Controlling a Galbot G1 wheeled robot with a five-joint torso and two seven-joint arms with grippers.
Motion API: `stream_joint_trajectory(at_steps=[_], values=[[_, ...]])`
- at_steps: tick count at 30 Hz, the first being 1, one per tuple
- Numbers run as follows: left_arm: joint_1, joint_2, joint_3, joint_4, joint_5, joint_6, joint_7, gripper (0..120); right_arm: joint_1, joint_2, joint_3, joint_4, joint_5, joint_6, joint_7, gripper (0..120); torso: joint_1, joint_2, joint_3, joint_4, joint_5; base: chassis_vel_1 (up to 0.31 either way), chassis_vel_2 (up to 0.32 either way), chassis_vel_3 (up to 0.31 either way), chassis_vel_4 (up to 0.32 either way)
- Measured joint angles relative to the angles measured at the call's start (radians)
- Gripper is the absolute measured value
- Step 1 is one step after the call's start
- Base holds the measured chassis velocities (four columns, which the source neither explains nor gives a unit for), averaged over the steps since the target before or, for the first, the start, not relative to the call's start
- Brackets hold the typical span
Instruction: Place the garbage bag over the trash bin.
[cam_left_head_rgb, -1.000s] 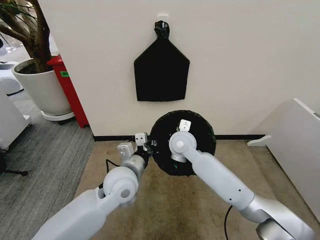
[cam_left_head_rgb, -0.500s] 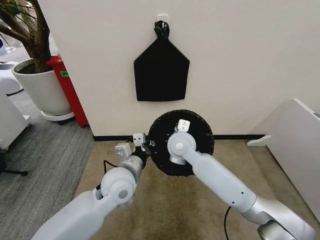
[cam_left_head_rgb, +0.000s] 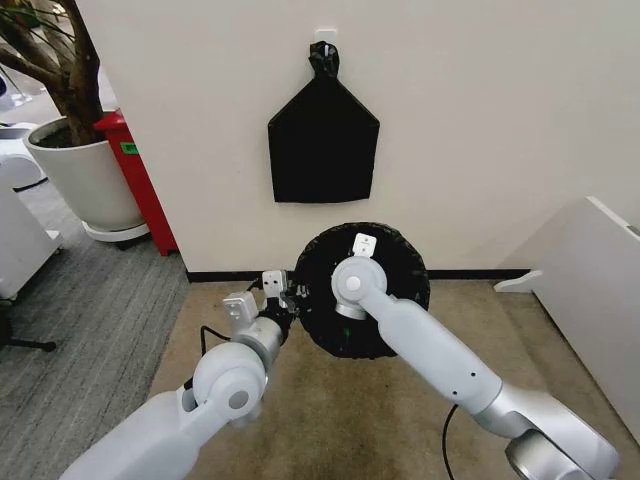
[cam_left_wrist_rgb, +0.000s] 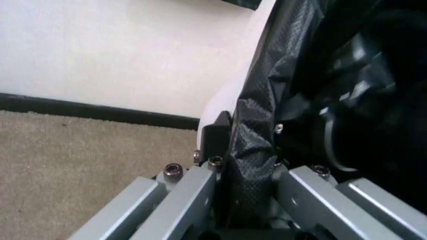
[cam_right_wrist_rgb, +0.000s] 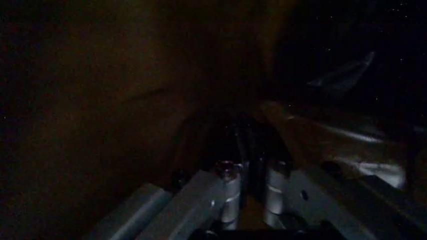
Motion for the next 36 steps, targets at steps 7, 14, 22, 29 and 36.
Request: stream_joint_trajectory(at_steps=[7,14,22,29,36], values=[[0.002,0.01,-0.001,-0.014,0.006,-0.001,0.005,0,0.034,0.038,0.012,-0.076,-0.015,-0.002,-0.027,0,0.0,0.0,0.0,0.0002,0.0,0.0,0.0,0.0,0.0],[0.012,0.017,-0.011,-0.031,-0.005,-0.001,0.008,0,0.024,0.045,0.033,-0.126,-0.034,-0.01,-0.058,0,0.0,0.0,0.0,0.0001,0.0001,0.0,0.0,0.0,0.0],[-0.002,0.003,-0.011,-0.012,-0.022,-0.003,0.002,0,-0.008,0.018,0.015,-0.037,-0.002,0.004,-0.023,0,0.0,0.0,0.0,0.0,0.0001,0.0,0.0,0.0,0.0],[-0.014,-0.005,-0.014,0.012,-0.04,-0.007,-0.009,0,-0.013,0.006,-0.006,0.028,0.036,0.014,0.012,0,0.0,0.0,0.0,0.0001,0.0,0.0,0.0,0.0,0.0],[-0.02,-0.006,-0.023,0.014,-0.052,-0.009,-0.012,0,-0.056,0.002,0.013,-0.013,0.034,0.005,0.001,0,0.0,0.0,0.0,-0.0001,0.0001,0.0,0.0,0.0,0.0]])
